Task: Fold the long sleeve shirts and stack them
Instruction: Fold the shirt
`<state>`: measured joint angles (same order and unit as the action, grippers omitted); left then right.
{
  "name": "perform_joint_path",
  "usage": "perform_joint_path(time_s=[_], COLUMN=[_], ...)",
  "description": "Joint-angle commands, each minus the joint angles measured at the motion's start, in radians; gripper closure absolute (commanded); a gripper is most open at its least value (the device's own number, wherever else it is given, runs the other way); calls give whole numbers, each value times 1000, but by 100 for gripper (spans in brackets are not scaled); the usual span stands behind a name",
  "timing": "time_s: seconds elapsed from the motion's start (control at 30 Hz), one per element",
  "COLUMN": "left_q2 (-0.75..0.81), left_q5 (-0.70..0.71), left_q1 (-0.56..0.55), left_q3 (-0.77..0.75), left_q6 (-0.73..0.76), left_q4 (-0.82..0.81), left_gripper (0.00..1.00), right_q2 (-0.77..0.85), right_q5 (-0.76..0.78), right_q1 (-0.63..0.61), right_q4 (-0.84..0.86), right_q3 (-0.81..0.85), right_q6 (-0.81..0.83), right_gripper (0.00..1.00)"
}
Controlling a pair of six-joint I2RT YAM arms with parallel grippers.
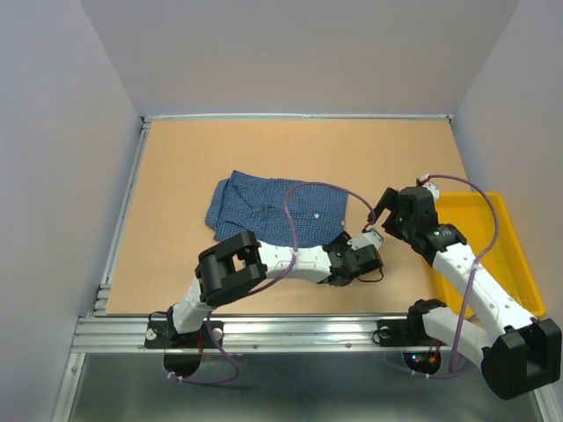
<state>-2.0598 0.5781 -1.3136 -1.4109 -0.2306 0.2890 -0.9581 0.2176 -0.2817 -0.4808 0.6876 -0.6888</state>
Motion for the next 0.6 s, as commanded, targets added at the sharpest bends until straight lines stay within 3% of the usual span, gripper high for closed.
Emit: perform_joint_path(time_s=[0.0,0.07,0.17,0.3,0.47,0.57], left_q2=[-3,6,30,101,236,283], left_q5=[8,6,5,-3,-95,-138], left_q1=[11,16,22,37,70,76], left_q3=[-23,-19,-2,47,110,127], left_q6=[-13,-13,-15,-24,-56,-78], left_q4=[45,42,30,-4,-70,-90], left_gripper=[44,50,72,87,89,89], right_q2=[-10,-14,-22,-63,-149,-244], right_q5=[-23,-44,-78,-136,-283,-476], right_q1=[7,9,12,32,110,122], right_q4=[14,24,37,57,142,247], right_q3=[66,58,55,61,58,50], right_q6=[-8,-14,-18,-18,-41,-61], right_gripper=[0,0,0,0,0,0])
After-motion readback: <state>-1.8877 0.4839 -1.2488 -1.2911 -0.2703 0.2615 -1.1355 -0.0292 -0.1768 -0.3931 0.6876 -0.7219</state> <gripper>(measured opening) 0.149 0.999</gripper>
